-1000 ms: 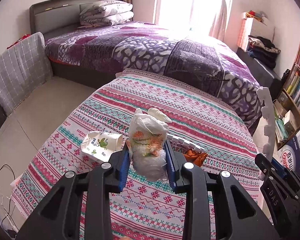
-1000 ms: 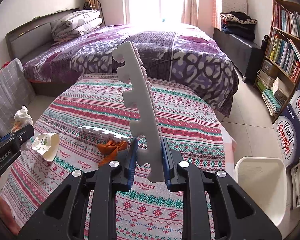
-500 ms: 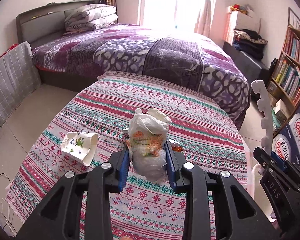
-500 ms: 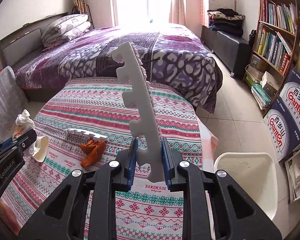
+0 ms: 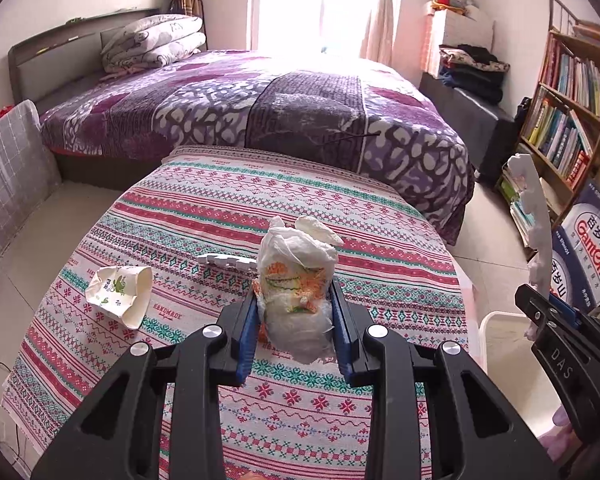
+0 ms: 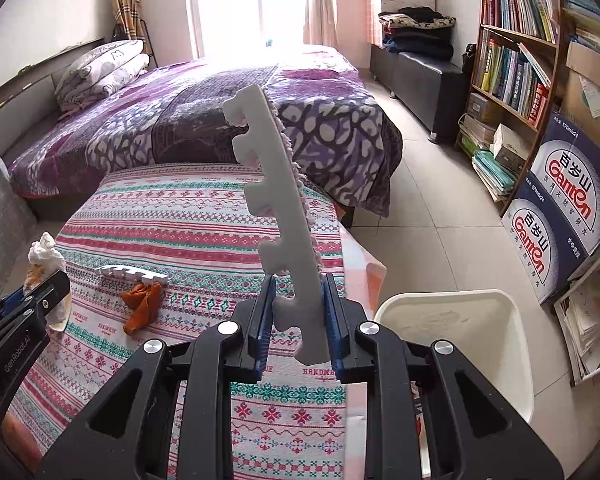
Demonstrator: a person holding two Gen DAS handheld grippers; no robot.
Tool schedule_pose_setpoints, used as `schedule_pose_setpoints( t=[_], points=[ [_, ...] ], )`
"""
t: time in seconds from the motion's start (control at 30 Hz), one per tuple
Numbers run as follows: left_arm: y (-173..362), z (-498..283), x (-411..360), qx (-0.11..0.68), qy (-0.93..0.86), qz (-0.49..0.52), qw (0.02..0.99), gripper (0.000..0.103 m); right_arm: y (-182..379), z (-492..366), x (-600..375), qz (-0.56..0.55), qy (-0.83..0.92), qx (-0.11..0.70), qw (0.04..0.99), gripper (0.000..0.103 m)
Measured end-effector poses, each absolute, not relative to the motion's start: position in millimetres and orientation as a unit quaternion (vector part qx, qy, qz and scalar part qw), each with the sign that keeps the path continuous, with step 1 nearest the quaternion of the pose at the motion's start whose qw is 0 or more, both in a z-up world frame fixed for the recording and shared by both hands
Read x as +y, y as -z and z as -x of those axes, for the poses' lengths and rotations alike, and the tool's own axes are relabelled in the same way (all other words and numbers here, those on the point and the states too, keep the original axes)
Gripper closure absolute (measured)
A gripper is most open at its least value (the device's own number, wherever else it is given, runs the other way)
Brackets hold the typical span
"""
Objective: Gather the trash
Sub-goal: 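Carry both items to the bin and open the right tool to drop the foam strip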
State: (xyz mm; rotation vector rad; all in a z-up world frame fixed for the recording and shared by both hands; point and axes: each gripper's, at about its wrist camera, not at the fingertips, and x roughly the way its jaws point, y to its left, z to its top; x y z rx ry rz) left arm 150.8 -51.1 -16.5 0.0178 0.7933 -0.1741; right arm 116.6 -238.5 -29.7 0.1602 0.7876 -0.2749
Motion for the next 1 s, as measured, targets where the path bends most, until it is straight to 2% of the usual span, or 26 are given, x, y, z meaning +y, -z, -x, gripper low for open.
schedule_pose_setpoints(
  t=[0.8,0.87,0.93,1.0],
  points=[
    [31,-124,-132,0.393,0.160,-0.059,0.903,0.071,44,-76,-331,-0.139,0.258,0.409,0.864,0.079],
    [32,-121,-142,0.394,0.170,-0.062,0.901,0.071,46,-71,-338,-0.142,0.268,0.410,0.860,0.076],
    [33,-118,-151,0.394,0.179,-0.066,0.899,0.071,47,-66,-346,-0.149,0.280,0.411,0.855,0.064],
    [35,-114,-160,0.395,0.188,-0.070,0.897,0.071,49,-60,-355,-0.155,0.292,0.410,0.850,0.059]
  ],
)
